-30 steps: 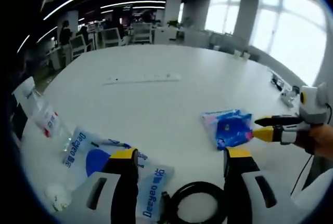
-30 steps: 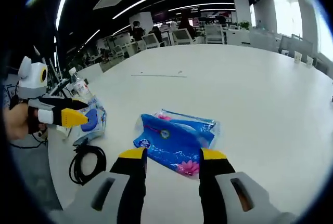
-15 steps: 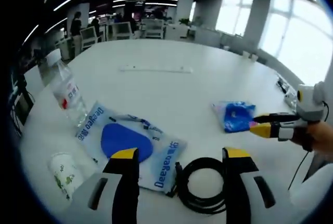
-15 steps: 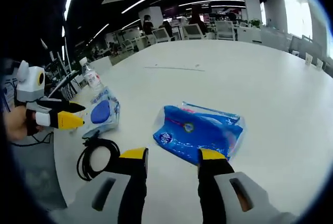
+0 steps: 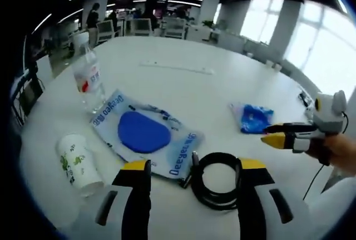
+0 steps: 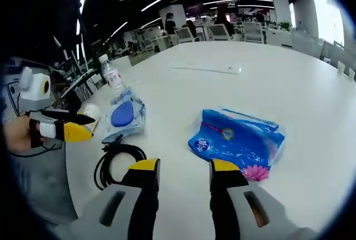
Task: Arrange the tabletop items into an orderly group along one side of the table until the central work area is clear of visible clutter.
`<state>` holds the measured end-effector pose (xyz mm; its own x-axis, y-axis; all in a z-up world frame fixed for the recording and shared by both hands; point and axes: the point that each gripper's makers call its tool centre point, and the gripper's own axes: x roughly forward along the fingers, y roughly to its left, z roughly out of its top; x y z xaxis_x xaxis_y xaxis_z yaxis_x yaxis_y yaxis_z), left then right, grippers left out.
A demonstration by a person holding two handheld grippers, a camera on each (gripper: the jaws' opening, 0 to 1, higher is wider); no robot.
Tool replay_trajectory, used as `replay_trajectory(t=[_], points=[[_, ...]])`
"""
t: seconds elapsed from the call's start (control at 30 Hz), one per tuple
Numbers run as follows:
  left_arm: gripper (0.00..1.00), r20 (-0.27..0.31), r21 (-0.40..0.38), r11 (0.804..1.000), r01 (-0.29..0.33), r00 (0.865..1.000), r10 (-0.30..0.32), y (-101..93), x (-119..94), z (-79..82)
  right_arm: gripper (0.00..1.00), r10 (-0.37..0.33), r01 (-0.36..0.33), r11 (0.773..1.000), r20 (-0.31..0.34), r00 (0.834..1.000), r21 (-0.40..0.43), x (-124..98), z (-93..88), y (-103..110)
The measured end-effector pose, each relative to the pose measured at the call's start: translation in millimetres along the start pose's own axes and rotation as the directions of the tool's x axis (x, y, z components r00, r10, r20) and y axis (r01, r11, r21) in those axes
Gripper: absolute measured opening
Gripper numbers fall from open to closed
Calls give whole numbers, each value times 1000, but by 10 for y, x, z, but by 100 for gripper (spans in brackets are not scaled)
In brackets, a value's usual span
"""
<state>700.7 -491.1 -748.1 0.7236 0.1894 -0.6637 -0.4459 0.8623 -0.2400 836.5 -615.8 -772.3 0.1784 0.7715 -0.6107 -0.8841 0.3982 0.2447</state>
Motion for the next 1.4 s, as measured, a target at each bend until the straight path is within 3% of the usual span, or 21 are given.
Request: replay_trajectory(t=[0.37, 0.47, 0.6, 1.0, 1.4], points=[[54, 0, -56, 998, 1, 1000, -1, 47, -85, -83, 32, 58, -58, 998, -13, 998, -38, 50, -18, 208], [54, 1, -126, 992, 28, 1000, -28, 26, -65, -105, 32, 66, -67, 997, -25, 997, -41, 69, -56, 243], [54, -24, -111, 993, 31, 999, -33, 5, -39, -188, 32, 119, -119, 993, -16, 993, -25, 85, -59, 394], [53, -54, -125, 991, 45, 997, -52, -83, 3, -309, 39, 193, -202, 974, -91, 977, -102, 226, -218, 726], [52, -107, -174, 984, 44, 992, -63, -157, 99, -509, 42, 214, -230, 966, -134, 968, -120, 393, -312, 777]])
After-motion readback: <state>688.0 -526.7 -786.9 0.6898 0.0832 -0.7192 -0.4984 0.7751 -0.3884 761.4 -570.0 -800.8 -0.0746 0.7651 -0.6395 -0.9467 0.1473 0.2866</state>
